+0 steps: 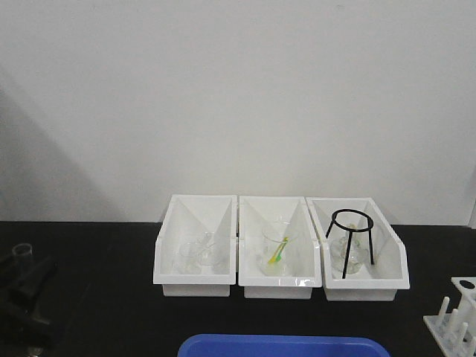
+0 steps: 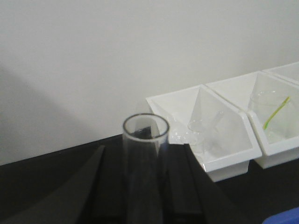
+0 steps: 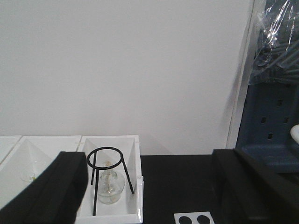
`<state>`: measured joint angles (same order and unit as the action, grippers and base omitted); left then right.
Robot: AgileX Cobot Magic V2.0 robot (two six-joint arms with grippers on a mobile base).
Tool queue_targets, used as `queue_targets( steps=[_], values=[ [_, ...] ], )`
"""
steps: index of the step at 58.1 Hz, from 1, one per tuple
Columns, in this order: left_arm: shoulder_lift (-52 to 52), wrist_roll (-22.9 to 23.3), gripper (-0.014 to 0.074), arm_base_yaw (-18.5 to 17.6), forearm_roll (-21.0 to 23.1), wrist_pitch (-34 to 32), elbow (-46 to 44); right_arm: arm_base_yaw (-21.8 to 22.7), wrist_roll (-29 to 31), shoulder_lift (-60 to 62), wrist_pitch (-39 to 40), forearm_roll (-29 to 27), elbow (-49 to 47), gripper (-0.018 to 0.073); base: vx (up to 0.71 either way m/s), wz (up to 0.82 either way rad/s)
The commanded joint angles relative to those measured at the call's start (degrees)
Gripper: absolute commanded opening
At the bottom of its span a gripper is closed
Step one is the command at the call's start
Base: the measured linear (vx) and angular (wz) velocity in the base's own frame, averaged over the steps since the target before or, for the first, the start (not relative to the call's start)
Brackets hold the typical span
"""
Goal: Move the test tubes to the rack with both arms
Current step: 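Lift the test tube straight up out of the beaker with the left gripper, then bring the held tube to the right gripper and close the right gripper on it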
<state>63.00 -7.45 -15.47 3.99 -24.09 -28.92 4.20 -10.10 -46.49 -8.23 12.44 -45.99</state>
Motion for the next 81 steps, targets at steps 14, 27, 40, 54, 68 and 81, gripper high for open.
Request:
queue_targets(
  steps=[14,27,40,54,68,81],
  values=[
    [-1.2,6.1,-0.0017,-1.7,-0.5,6.6,-14.3,-0.1,-0.7,0.0,4.2,-0.5,-1.7,0.0573,0.0,0.0],
    [0.5,6.8,-0.0017,-9.3,-0.5,7.4,-17.3,-0.3,-0.3,-3.3,2.2,-4.7,-1.6,0.0518,0.0,0.0],
    [6.0,6.8,-0.0017,-18.0,-0.4,7.3,-22.6,-8.9,4.5,-7.9,2.4,-5.1,-1.6,0.0476,0.0,0.0],
    [11.1,8.3,-0.0017,-23.7,-0.4,8.4,-29.6,-23.9,5.1,-13.3,5.2,-5.0,-1.6,0.0475,0.0,0.0],
    [14.0,8.5,-0.0017,-27.4,-0.3,9.8,-33.5,-36.7,5.5,-17.5,10.9,-5.1,-1.6,0.0475,0.0,0.0],
    [14.1,10.0,-0.0017,-30.3,-0.3,9.9,-33.7,-42.8,5.5,-18.9,15.9,-5.0,-1.6,0.0475,0.0,0.0]
  ],
)
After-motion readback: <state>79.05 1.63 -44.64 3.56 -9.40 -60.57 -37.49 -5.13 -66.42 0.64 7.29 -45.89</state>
